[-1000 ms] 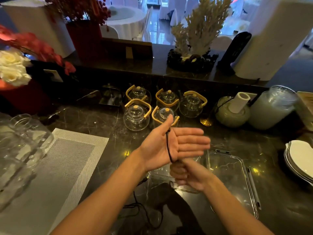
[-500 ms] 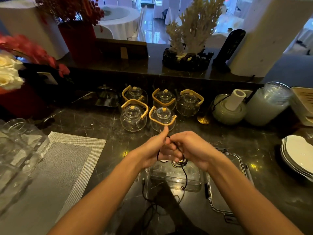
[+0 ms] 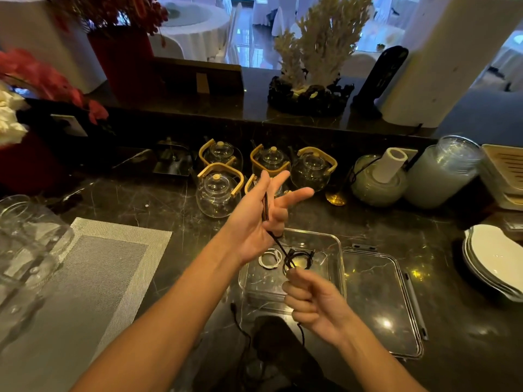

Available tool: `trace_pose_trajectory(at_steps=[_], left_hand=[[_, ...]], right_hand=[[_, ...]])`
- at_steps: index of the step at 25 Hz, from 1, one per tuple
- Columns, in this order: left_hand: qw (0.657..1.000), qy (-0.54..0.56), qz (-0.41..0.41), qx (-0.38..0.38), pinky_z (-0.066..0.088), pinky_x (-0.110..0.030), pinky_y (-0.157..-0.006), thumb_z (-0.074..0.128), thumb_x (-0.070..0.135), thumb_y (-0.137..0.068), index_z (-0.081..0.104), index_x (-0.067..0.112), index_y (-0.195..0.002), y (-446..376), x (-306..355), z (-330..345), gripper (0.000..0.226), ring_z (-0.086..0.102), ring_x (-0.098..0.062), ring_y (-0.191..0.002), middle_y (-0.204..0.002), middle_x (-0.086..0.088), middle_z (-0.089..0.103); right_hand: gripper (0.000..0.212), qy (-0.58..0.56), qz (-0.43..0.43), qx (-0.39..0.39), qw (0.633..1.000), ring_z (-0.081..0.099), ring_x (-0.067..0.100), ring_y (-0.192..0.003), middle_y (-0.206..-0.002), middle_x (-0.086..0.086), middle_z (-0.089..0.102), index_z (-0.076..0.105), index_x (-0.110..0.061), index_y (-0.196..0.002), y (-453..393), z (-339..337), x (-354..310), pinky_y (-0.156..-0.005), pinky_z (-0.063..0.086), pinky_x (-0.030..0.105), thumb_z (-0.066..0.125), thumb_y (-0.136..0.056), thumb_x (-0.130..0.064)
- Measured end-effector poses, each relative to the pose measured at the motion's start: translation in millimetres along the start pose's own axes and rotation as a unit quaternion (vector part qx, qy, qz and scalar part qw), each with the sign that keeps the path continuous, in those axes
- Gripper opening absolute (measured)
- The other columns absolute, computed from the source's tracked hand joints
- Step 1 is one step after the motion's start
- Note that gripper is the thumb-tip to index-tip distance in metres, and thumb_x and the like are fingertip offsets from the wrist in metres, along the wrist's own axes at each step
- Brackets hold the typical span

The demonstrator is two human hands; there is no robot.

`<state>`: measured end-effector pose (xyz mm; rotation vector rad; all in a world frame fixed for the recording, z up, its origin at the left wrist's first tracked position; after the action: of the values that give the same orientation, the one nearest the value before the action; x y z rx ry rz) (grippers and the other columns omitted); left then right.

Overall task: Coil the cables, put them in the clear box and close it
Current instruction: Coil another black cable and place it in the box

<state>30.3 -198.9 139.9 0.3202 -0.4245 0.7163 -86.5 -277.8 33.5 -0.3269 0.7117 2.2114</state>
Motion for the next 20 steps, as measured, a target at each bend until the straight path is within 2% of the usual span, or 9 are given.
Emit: trace_pose_trajectory(at_steps=[2,5,8,10,12,16,17,19,20], left_hand=[[0.996,0.057,-0.04,-0.057,0.041,-0.016,-0.028,0.037,0.048,-0.101,0.021,0.021,-0.159,2,-7,7,0.066,0.054,-0.007,-0.032,-0.091,-0.02,0.076],[0.991,0.007,-0.103,-0.083,0.037,-0.014,-0.026,0.035,0.045,-0.103,0.029,0.013,-0.157,6,-25,3,0.063,0.053,-0.007,-0.03,-0.079,-0.016,0.076],[0.978,-0.136,-0.161,-0.01,0.032,-0.011,-0.028,0.035,0.044,-0.105,0.053,0.005,-0.14,11,-44,-17,0.056,0.054,-0.005,-0.033,-0.071,-0.014,0.075],[0.954,-0.223,-0.193,0.042,0.045,-0.013,-0.037,0.036,0.043,-0.105,0.061,-0.001,-0.128,15,-49,-32,0.055,0.066,-0.01,-0.044,-0.075,-0.016,0.076],[0.933,-0.273,-0.223,0.069,0.059,-0.021,-0.051,0.036,0.045,-0.106,0.065,-0.005,-0.12,20,-52,-44,0.059,0.076,-0.019,-0.063,-0.087,-0.022,0.076],[0.91,-0.332,-0.222,0.112,0.064,-0.037,-0.076,0.034,0.052,-0.105,0.064,-0.005,-0.12,20,-54,-58,0.066,0.075,-0.034,-0.096,-0.108,-0.028,0.073],[0.912,-0.331,-0.206,0.123,0.064,-0.038,-0.076,0.034,0.052,-0.105,0.066,-0.002,-0.113,19,-53,-54,0.064,0.075,-0.034,-0.094,-0.102,-0.024,0.074],[0.926,-0.301,-0.167,0.155,0.062,-0.033,-0.065,0.034,0.052,-0.105,0.064,0.004,-0.101,14,-52,-52,0.057,0.073,-0.026,-0.071,-0.076,-0.014,0.07],[0.931,-0.283,-0.146,0.176,0.058,-0.03,-0.057,0.034,0.052,-0.105,0.062,0.005,-0.103,11,-50,-55,0.055,0.067,-0.022,-0.059,-0.066,-0.011,0.063]], right_hand=[[0.029,-0.041,-0.003,-0.017,0.999,0.023,0.007,-0.046,-0.06,-0.004,0.029,0.048,-0.013,-0.075,-1,-4,-8,-0.034,0.028,0.017,0.069,-0.094,-0.02],[0.029,0.185,0.003,0.112,0.976,0.027,0.008,-0.045,-0.057,-0.004,0.029,0.053,-0.017,-0.071,-6,-9,-30,-0.043,0.036,0.021,0.075,-0.086,-0.029],[0.012,0.328,-0.03,0.197,0.924,0.032,0.009,-0.048,-0.061,0.0,0.032,0.069,-0.016,-0.081,-11,-4,-73,-0.049,0.034,0.024,0.071,-0.09,-0.024],[0.026,0.386,-0.017,0.228,0.894,0.03,0.01,-0.049,-0.055,-0.002,0.033,0.071,-0.021,-0.07,-11,1,-97,-0.049,0.03,0.025,0.066,-0.094,-0.029],[0.036,0.424,0.014,0.258,0.868,0.031,0.01,-0.046,-0.05,-0.005,0.034,0.062,-0.019,-0.061,-11,4,-111,-0.047,0.028,0.024,0.063,-0.094,-0.033],[0.033,0.481,0.008,0.245,0.841,0.04,0.012,-0.045,-0.054,0.0,0.043,0.061,-0.013,-0.068,-14,24,-110,-0.045,0.036,0.024,0.056,-0.098,-0.027],[0.033,0.491,-0.008,0.239,0.838,0.044,0.013,-0.045,-0.056,0.002,0.047,0.062,-0.011,-0.07,-14,32,-107,-0.045,0.04,0.025,0.054,-0.099,-0.024],[0.03,0.496,-0.044,0.22,0.839,0.052,0.016,-0.046,-0.06,0.006,0.054,0.064,-0.007,-0.078,-13,49,-99,-0.045,0.046,0.027,0.05,-0.102,-0.018],[0.028,0.49,-0.061,0.206,0.845,0.054,0.016,-0.046,-0.062,0.006,0.057,0.065,-0.005,-0.085,-11,55,-92,-0.044,0.048,0.027,0.047,-0.103,-0.017]])
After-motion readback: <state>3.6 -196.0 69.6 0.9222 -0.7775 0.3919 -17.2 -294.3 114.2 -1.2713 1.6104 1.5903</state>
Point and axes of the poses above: each hand's wrist, its own y-axis away from the middle knuckle, its own z-axis out of the palm, x = y × z, the point moved 6 cm from there along -y, towards the middle knuckle
